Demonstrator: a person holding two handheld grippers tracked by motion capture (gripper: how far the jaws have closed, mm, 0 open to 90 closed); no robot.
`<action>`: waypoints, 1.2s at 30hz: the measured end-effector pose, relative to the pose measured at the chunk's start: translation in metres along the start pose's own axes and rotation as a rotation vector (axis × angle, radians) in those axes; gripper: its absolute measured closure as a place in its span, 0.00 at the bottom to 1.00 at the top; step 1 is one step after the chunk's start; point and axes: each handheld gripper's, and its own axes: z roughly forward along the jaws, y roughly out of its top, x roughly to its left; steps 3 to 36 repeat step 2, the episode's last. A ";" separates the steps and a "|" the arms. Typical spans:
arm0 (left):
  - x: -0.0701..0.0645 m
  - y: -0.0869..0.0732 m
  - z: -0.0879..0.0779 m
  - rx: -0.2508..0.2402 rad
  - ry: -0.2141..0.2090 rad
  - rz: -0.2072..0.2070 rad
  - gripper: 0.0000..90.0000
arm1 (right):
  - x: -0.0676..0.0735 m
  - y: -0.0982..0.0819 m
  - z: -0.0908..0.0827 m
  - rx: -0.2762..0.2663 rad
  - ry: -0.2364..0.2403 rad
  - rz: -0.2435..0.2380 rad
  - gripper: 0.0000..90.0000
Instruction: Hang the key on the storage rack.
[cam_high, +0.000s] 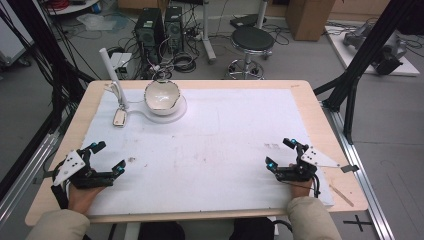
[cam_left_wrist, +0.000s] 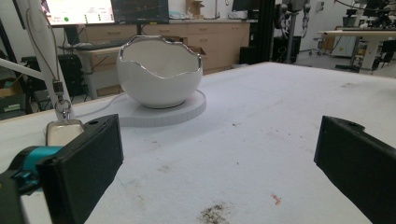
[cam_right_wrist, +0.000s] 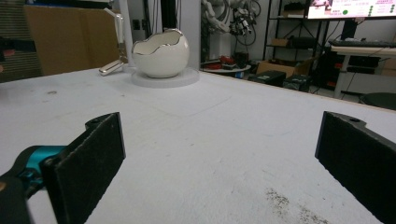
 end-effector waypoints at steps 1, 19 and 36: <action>0.000 0.000 0.000 -0.001 0.003 0.001 0.02 | 0.000 0.000 0.000 0.002 0.000 0.003 0.01; -0.001 0.000 0.000 -0.004 0.009 0.003 0.02 | 0.000 0.000 0.000 0.000 -0.001 -0.003 0.01; -0.001 0.000 0.000 -0.004 0.009 0.003 0.02 | 0.000 0.000 0.000 0.000 -0.001 -0.003 0.01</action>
